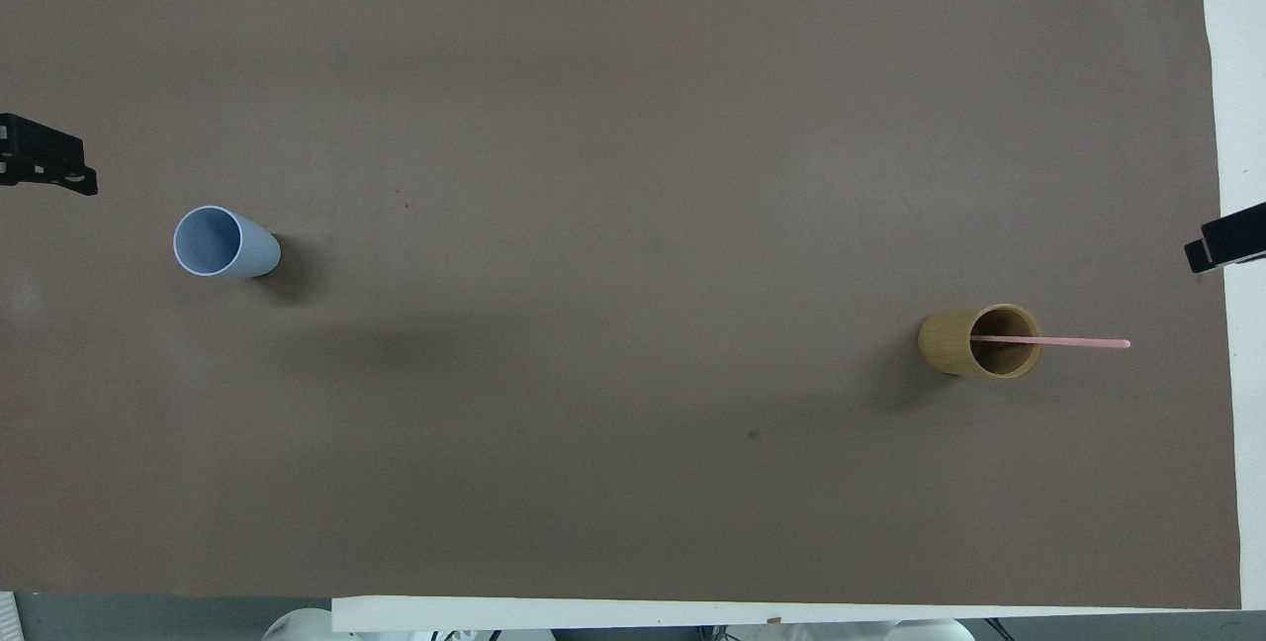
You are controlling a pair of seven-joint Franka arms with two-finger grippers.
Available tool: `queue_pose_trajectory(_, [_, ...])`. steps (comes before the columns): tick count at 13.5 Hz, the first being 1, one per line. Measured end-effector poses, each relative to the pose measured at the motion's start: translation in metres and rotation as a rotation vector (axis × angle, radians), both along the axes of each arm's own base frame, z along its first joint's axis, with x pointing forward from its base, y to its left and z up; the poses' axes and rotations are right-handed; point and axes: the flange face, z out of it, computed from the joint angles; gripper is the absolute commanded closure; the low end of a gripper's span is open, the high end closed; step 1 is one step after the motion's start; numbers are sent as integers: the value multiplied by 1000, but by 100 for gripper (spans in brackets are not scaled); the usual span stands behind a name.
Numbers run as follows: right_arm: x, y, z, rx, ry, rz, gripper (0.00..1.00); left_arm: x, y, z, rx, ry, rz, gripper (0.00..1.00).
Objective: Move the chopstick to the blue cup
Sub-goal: 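Reach the left gripper toward the light blue cup and grasp it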
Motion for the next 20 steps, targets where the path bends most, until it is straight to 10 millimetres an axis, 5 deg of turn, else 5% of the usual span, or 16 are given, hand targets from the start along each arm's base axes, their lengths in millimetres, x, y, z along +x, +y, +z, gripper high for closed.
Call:
queue_pose_trajectory(8, [0, 0, 0, 0, 0, 0, 0, -3, 13, -11, 1, -3, 26, 0])
queue_pose_trajectory(15, [0, 0, 0, 0, 0, 0, 0, -23, 39, -157, -9, -213, 73, 0])
queue_pose_trajectory(19, [0, 0, 0, 0, 0, 0, 0, -28, 38, -195, -9, -155, 72, 0])
queue_pose_trajectory(20, [0, 0, 0, 0, 0, 0, 0, -30, 38, -204, -8, -139, 71, 34])
